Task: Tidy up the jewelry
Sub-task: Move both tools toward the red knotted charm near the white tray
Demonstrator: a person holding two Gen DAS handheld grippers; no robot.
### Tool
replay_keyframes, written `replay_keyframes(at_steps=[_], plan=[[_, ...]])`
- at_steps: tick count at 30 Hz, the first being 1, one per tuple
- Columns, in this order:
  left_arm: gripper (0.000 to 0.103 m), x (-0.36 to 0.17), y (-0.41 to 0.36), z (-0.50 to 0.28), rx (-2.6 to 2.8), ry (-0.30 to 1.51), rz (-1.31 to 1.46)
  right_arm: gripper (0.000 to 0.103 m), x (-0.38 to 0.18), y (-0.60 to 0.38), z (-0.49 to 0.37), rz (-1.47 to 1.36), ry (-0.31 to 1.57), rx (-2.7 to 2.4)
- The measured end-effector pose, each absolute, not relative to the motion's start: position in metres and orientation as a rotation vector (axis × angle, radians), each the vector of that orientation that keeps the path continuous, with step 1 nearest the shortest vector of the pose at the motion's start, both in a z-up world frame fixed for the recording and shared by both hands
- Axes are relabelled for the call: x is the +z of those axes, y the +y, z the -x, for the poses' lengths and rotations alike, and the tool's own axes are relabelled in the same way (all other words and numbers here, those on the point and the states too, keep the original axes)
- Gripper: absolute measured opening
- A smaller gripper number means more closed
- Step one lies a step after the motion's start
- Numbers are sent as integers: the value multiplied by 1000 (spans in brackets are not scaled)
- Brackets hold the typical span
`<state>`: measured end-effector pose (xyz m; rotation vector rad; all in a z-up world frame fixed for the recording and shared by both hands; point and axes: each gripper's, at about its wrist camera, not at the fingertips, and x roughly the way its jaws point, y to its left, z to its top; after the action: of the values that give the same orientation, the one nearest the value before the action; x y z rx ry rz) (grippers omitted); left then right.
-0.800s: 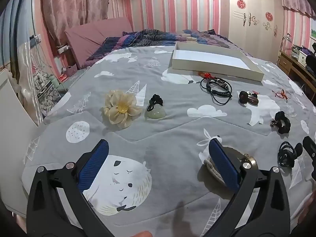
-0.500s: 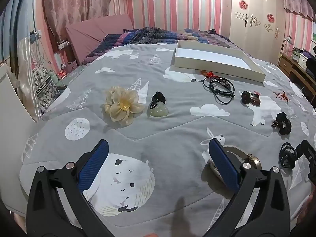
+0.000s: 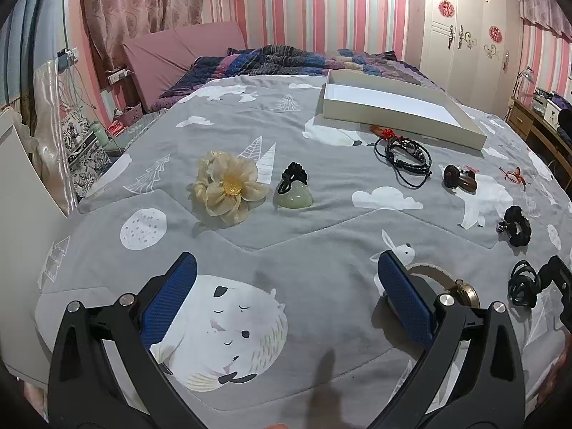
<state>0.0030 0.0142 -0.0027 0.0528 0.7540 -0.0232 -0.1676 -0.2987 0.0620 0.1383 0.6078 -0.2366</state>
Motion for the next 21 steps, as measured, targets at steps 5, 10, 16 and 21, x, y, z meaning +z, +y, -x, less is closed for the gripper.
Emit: replay_keyframes(at_steps=[5, 10, 16, 21], plan=[[100, -2, 13, -3, -21, 753, -57, 102, 63, -301, 168, -133, 610, -241], [100, -1, 13, -5, -16, 750, -55, 102, 64, -305, 167, -141, 607, -250], [100, -1, 13, -8, -15, 751, -56, 102, 66, -305, 164, -133, 608, -251], [100, -1, 12, -9, -19, 753, -57, 102, 66, -305, 163, -128, 614, -250]])
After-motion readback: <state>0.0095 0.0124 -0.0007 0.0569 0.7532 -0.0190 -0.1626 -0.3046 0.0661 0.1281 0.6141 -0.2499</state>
